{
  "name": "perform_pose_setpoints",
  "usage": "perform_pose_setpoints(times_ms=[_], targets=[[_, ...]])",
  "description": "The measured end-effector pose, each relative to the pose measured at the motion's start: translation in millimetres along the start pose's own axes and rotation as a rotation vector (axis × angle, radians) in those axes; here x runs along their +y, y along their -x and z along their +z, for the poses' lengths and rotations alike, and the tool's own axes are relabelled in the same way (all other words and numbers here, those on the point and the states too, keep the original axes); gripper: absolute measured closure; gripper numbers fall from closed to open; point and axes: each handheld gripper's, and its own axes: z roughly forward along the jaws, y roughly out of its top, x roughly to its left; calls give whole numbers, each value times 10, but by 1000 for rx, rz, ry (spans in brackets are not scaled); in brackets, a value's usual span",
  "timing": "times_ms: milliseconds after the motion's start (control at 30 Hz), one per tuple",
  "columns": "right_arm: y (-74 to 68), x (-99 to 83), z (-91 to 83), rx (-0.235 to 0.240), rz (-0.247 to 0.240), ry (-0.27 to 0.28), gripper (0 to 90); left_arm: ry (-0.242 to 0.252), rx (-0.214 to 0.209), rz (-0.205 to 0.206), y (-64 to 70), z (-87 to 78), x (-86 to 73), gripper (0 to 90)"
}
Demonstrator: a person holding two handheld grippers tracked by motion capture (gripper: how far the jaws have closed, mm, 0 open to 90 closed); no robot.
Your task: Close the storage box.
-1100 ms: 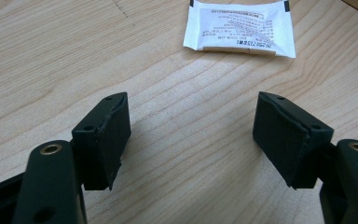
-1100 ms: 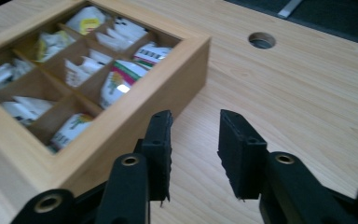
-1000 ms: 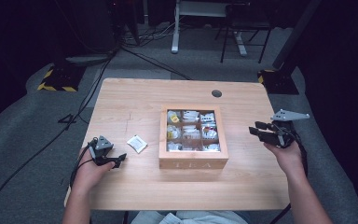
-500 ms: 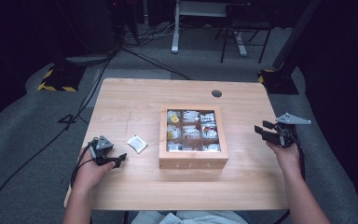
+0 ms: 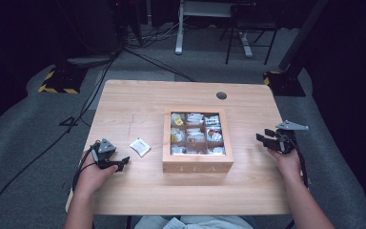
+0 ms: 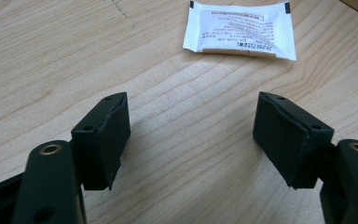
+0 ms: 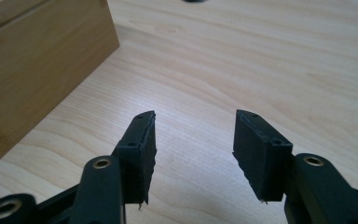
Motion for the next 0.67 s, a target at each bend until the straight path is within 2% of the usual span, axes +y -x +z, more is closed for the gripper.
perform_pose_setpoints(times_ms=[133, 333, 467, 667], targets=[[-7, -51, 97, 9, 21, -46, 475, -1, 0, 0, 0, 0, 2, 280], [-48, -140, 227, 4, -25, -79, 451, -1, 0, 0, 0, 0, 2, 280], [-55, -208, 298, 11, -39, -75, 392, -1, 0, 0, 0, 0, 2, 279], [-58, -204, 307, 12, -39, -84, 311, 0, 0, 3, 0, 4, 3, 276]])
